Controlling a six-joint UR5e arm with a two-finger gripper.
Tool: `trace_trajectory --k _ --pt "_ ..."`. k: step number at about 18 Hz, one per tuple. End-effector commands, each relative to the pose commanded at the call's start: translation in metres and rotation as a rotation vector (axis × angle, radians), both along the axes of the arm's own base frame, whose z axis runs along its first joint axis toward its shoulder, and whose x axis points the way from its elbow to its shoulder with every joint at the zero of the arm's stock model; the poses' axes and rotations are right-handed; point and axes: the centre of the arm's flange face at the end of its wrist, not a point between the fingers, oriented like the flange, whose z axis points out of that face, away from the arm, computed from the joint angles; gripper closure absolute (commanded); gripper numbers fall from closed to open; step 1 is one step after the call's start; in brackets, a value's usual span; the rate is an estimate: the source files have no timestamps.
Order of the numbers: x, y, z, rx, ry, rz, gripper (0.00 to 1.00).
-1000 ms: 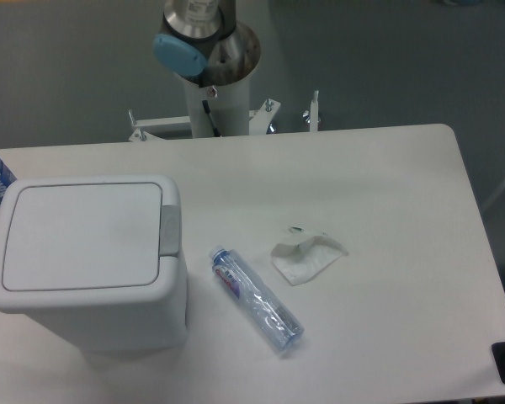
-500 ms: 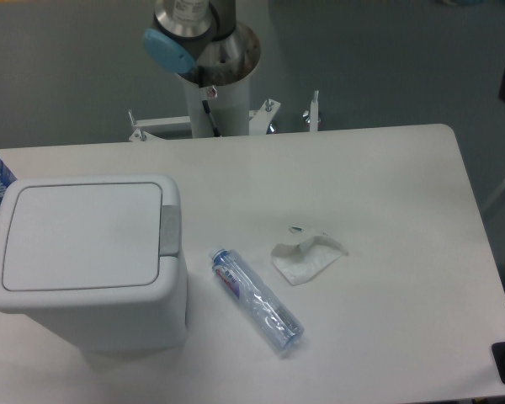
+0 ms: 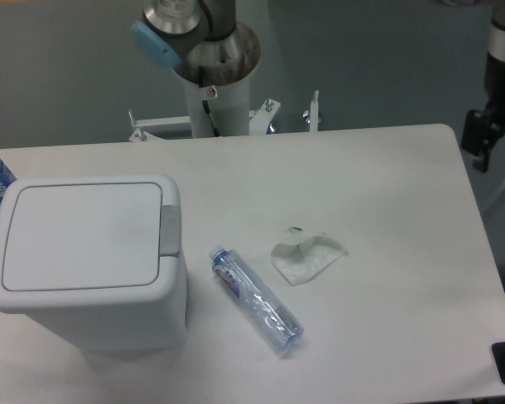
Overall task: Open the trash can
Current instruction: 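Move the gripper across the table toward the white trash can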
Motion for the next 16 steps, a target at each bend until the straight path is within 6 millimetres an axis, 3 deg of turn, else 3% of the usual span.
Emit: trace_trajectory --k 3,8,13,16 --pt "0.018 0.02 0.01 0.059 -0.013 -0.012 0.0" --pt "0.028 0.036 -0.011 0.057 -0.067 0.017 0.0" --pt "0.055 0.083 -0.027 0.028 -0.099 -0.006 0.0" --pt "0.082 0.107 -0.02 0.021 -0.093 -0.044 0.0"
